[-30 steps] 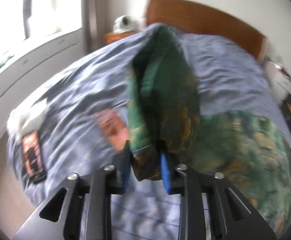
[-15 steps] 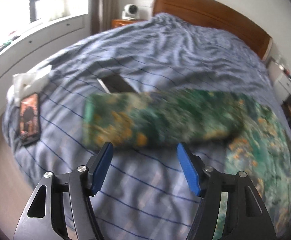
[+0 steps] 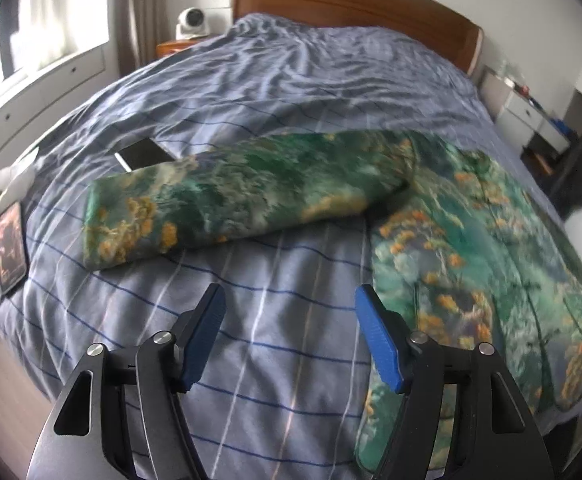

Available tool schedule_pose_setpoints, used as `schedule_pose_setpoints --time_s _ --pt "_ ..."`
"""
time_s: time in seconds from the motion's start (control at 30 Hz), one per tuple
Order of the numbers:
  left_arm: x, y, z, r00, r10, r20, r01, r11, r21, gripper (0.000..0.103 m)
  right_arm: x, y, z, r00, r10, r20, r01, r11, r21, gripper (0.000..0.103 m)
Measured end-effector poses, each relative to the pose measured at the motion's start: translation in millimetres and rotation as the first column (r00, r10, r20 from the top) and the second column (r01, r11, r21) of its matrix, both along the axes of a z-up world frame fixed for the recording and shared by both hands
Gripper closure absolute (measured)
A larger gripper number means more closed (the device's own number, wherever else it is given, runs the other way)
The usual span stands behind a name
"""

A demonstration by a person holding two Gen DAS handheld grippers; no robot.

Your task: Fold large clothes

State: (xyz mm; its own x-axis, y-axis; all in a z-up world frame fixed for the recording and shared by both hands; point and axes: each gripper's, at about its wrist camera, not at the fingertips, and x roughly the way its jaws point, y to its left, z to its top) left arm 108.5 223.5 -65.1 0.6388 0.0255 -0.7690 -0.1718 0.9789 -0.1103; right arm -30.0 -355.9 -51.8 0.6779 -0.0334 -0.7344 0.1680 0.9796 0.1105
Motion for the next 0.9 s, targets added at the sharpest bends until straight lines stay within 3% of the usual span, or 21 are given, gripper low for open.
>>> schedule_pose_setpoints --time_s 0.1,0.17,0.27,0.37,0.5,0.63,0.73,0.9 --pt "0.1 -10.6 -6.1 0.999 -0.026 -0.019 0.027 0.999 0.044 0.029 -25.6 -0.9 -50.5 0.978 -0.062 -0.201 0.034 0.99 -0.139 0.083" --pt "1.1 -19.6 -9.2 0.998 -0.049 -0.03 0.051 0.997 0.065 0.029 -47.8 4.2 -67.9 0.958 -0.093 -0.272 0.025 0.97 -0.244 0.082" --pt "4.9 -37.2 -13.1 0.995 -0.095 -0.028 0.097 0.993 0.07 0.026 -63.1 9.7 -56.7 0.968 -0.088 -0.236 0.037 0.977 -0.212 0.066" --pt "12.7 -60.4 -17.1 0.989 -0.146 -0.018 0.147 0.988 0.055 0.023 -57.8 17.5 -25.8 0.992 -0.04 -0.116 0.021 0.987 -0.157 0.065" --pt "27.3 -95.2 -21.2 0.98 -0.197 0.005 0.197 0.98 0.011 0.023 -11.1 32.6 -11.0 1.0 0.023 -0.014 -0.025 0.994 -0.105 0.06" --pt "40.7 -117.4 -27.1 0.973 -0.232 0.01 0.232 0.972 -0.019 0.02 25.1 53.0 -48.6 0.996 0.059 -0.069 -0.065 0.994 -0.089 0.06" --pt "51.9 -127.0 -35.8 0.966 -0.259 -0.001 0.259 0.966 -0.008 0.019 31.8 65.7 -87.4 0.98 0.056 -0.191 -0.069 0.996 -0.06 0.06" --pt "87.1 -139.4 -53.9 0.959 -0.284 0.016 0.284 0.959 -0.019 0.018 6.3 91.6 -83.5 0.986 0.007 -0.168 -0.017 0.998 -0.057 0.06"
